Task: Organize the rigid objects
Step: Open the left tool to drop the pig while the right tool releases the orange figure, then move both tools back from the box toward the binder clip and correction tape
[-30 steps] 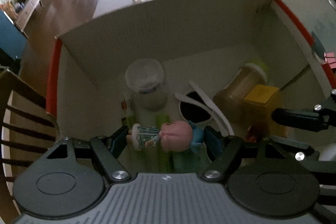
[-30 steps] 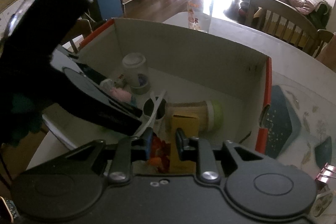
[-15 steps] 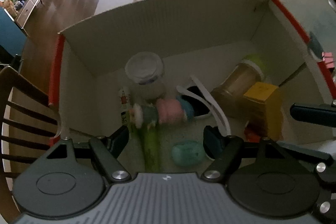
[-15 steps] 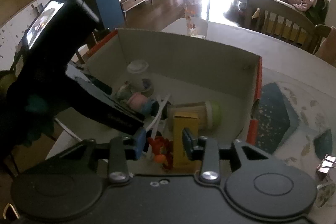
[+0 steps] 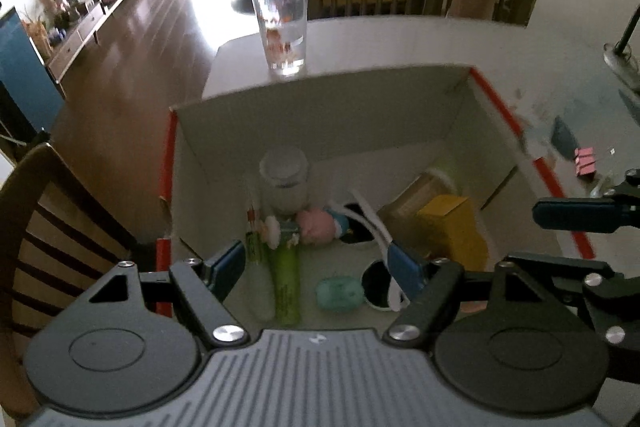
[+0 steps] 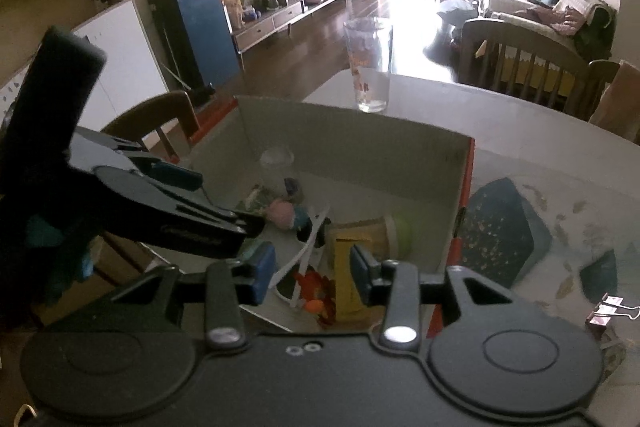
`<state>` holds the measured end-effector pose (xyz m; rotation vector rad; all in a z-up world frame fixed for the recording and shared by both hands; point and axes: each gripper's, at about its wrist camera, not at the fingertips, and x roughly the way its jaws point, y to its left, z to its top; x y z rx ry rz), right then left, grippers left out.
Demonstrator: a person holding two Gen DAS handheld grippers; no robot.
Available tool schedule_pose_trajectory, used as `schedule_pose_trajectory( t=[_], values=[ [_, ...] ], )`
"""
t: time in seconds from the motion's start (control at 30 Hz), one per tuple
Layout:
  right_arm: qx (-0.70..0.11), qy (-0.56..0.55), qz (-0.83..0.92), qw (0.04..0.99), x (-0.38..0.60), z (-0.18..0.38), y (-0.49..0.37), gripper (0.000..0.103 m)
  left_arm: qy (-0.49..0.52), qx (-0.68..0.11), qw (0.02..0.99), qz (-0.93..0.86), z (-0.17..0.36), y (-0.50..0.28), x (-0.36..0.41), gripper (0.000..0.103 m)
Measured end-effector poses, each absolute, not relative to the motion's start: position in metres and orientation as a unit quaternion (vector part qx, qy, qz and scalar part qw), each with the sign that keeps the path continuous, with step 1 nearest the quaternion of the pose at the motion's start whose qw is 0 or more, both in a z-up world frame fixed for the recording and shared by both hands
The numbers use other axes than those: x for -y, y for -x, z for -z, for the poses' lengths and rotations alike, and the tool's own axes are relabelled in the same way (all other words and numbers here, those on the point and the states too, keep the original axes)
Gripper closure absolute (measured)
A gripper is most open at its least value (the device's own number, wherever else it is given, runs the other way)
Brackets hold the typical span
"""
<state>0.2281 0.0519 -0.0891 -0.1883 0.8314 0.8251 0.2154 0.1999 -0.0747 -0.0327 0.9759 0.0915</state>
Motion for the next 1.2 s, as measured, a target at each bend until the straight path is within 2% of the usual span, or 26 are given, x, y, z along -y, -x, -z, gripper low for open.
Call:
schedule_pose_trajectory(
  t=[0.17, 0.4, 0.6, 0.7, 0.83, 0.93, 1.1, 1.2],
  values=[
    [-0.379, 0.081, -0.394, 0.834, -0.044, 0.075, -0.222, 0.061, 0.017, -0.442, 0.896, -0.044, 0.055, -0.202, -0.193, 0.025],
    [-0.364, 0.069, -0.395, 0.841, -0.029, 0.063, -0.214, 0.052, 0.024, -0.415, 0.908, -0.040, 0.032, -0.184, -0.184, 0.025],
    [-0.353, 0.055, -0.393, 0.848, -0.011, 0.053, -0.206, 0.048, 0.026, -0.398, 0.916, -0.039, 0.019, -0.170, -0.173, 0.025],
    [-0.343, 0.051, -0.393, 0.852, -0.002, 0.047, -0.203, 0.038, 0.028, -0.391, 0.919, -0.036, 0.013, -0.165, -0.167, 0.025],
    [-0.330, 0.044, -0.398, 0.855, 0.008, 0.040, -0.201, 0.030, 0.032, -0.383, 0.923, -0.033, 0.008, -0.159, -0.157, 0.025],
    [-0.323, 0.039, -0.398, 0.858, 0.019, 0.038, -0.199, 0.026, 0.039, -0.376, 0.925, -0.030, 0.005, -0.155, -0.149, 0.017],
    [-0.317, 0.026, -0.394, 0.862, 0.042, 0.039, -0.198, 0.018, 0.050, -0.369, 0.928, -0.023, 0.004, -0.155, -0.134, 0.017],
    [-0.312, 0.022, -0.387, 0.867, 0.060, 0.041, -0.200, 0.016, 0.056, -0.363, 0.930, -0.018, 0.005, -0.158, -0.121, 0.011]
  ],
)
